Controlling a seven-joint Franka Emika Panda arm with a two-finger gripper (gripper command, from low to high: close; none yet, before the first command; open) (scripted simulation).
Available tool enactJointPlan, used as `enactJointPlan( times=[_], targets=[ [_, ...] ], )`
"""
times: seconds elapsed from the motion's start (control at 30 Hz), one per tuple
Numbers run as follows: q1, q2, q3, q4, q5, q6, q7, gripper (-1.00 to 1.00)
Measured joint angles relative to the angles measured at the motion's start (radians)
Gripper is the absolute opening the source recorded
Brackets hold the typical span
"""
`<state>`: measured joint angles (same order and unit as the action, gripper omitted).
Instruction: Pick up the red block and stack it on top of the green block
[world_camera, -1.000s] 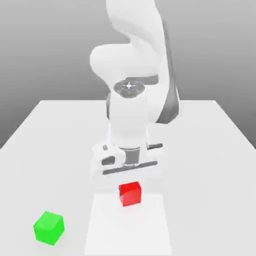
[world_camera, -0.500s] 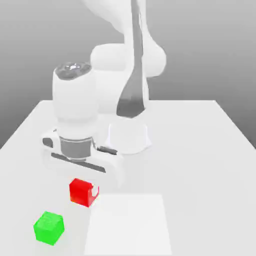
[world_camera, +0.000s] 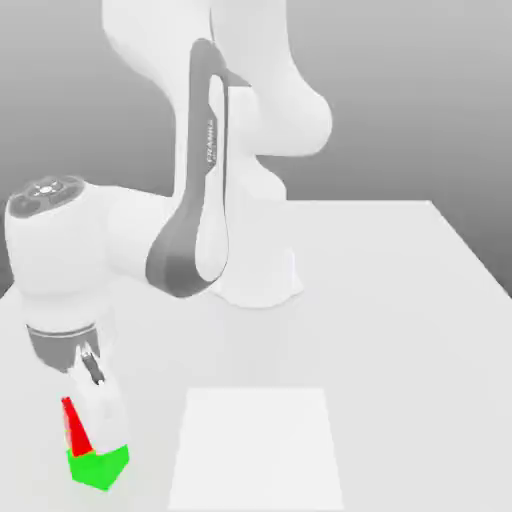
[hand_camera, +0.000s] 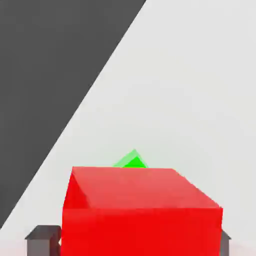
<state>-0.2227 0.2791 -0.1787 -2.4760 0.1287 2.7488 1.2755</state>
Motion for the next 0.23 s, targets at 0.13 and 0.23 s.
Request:
enactJointPlan(
  times=[0.13,0.23],
  targets=[
    [0.007,-0.029,-0.01,-0.001,-0.014,-0.027,0.011,1.0],
    [0.016,-0.129,-0.028,-0.007,-0.065,-0.12,0.047,1.0]
  ],
)
